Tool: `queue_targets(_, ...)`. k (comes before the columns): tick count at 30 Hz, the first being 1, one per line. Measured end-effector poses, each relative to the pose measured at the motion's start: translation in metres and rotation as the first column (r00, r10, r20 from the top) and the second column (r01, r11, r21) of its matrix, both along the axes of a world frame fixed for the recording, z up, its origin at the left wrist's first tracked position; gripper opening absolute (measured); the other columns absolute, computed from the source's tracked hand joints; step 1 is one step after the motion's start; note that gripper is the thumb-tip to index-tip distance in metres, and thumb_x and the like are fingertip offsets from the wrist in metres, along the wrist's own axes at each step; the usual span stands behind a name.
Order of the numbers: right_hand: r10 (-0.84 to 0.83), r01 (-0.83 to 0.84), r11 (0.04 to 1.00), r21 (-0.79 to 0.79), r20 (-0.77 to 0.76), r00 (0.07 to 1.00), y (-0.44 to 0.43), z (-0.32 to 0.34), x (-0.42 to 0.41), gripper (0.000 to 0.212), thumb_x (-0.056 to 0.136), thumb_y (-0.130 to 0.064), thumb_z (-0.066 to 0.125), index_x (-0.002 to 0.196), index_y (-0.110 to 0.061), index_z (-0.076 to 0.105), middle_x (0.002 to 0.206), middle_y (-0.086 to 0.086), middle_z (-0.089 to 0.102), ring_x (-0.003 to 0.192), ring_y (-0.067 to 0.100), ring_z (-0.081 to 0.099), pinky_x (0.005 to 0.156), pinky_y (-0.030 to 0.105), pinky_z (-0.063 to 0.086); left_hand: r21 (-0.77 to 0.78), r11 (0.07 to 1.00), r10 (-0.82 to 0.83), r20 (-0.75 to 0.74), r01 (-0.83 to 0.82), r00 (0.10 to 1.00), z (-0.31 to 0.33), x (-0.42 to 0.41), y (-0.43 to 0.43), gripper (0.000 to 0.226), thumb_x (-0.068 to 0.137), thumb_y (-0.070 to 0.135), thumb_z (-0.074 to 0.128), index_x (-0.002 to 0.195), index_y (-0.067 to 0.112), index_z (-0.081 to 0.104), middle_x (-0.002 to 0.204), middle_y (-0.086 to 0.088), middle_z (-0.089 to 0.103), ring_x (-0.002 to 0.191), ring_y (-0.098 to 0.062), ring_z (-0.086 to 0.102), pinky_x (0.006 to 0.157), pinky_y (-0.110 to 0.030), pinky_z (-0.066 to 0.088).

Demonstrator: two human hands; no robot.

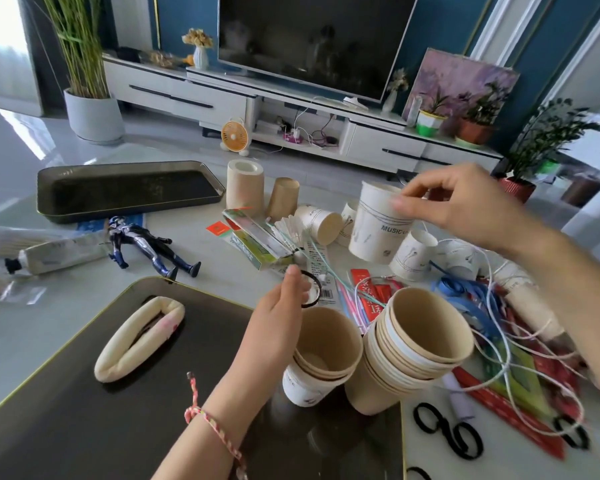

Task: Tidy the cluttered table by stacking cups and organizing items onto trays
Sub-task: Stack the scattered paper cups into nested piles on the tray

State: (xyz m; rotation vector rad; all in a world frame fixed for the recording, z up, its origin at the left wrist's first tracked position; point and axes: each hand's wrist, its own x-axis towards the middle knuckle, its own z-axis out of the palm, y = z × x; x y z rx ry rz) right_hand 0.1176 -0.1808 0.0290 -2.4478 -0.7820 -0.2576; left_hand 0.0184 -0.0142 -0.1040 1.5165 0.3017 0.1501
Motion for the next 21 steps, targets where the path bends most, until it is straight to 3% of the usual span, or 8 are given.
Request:
queue_targets(4,0.168,-0.167,0.986,-0.028,0.024,0.986,0.02,0.014,-0.06,0.009,0.075,-0.034,0.067,0.07,-0.028,0.07,0.064,-0.006,0.062,0.054,0.009,0.043,0.05,0.02,0.033,-0.1,0.995,-0.003,-0.076,-0.005,0.997,0.004,0.007,0.009,0.063,0.095,0.055,0.017,0.114,0.014,0.061,0.112,-0.003,0.065,0.101,-0.013,0.06,0.076,-0.027,0.043)
queue_targets(7,0.208,-0.191,0.966,-0.173,0.085,0.974,0.033,0.003,-0.084,0.011,0.077,-0.03,0.067,0.071,-0.023,0.072,0.068,-0.013,0.063,0.069,0.004,0.049,0.062,0.013,0.035,-0.164,0.986,-0.031,-0.092,0.015,0.995,0.01,0.008,0.01,0.068,0.094,0.057,0.014,0.116,0.012,0.06,0.114,-0.007,0.064,0.105,-0.019,0.059,0.075,-0.031,0.043)
queue_targets(10,0.226,-0.196,0.942,-0.273,0.081,0.971,0.04,-0.014,-0.096,0.017,0.082,-0.03,0.065,0.073,-0.017,0.072,0.071,-0.012,0.061,0.076,0.004,0.046,0.071,0.018,0.036,-0.21,0.977,-0.043,-0.059,0.03,0.997,0.015,0.005,0.01,0.064,0.095,0.055,0.015,0.108,0.014,0.063,0.108,-0.008,0.066,0.096,-0.018,0.06,0.067,-0.027,0.043)
queue_targets(14,0.247,-0.244,0.868,-0.432,-0.052,0.968,0.037,-0.02,-0.102,0.03,0.079,-0.051,0.056,0.087,-0.025,0.068,0.081,-0.018,0.054,0.086,-0.002,0.042,0.075,0.006,0.03,-0.2,0.979,-0.053,-0.018,0.048,0.998,0.017,0.002,0.006,0.056,0.096,0.052,0.019,0.099,0.022,0.065,0.099,-0.004,0.067,0.089,-0.014,0.06,0.068,-0.025,0.042)
queue_targets(16,0.207,-0.236,0.905,-0.354,-0.118,0.971,0.034,-0.01,-0.098,0.035,0.075,-0.059,0.053,0.087,-0.03,0.068,0.081,-0.02,0.057,0.084,-0.009,0.047,0.072,0.002,0.033,-0.195,0.978,-0.075,-0.03,0.068,0.997,0.018,0.001,0.006,0.06,0.095,0.054,0.019,0.105,0.016,0.065,0.103,-0.003,0.067,0.09,-0.013,0.06,0.073,-0.026,0.041)
queue_targets(18,0.135,-0.158,0.96,-0.229,-0.116,0.984,0.029,-0.002,-0.082,0.038,0.074,-0.061,0.049,0.084,-0.03,0.069,0.08,-0.014,0.065,0.079,-0.003,0.056,0.068,0.009,0.041,-0.157,0.985,-0.083,-0.044,0.075,0.996,0.017,0.002,0.005,0.06,0.094,0.055,0.022,0.109,0.015,0.064,0.109,-0.003,0.066,0.101,-0.017,0.059,0.083,-0.031,0.04)
queue_targets(21,-0.03,0.018,0.975,-0.222,-0.049,0.998,0.023,-0.007,-0.034,0.026,0.085,-0.042,0.056,0.087,-0.021,0.071,0.082,-0.002,0.07,0.074,0.013,0.06,0.068,0.024,0.045,-0.096,0.992,-0.083,-0.041,0.079,0.996,0.016,0.004,0.005,0.056,0.093,0.054,0.029,0.116,0.016,0.062,0.112,0.001,0.065,0.106,-0.015,0.057,0.082,-0.03,0.037)
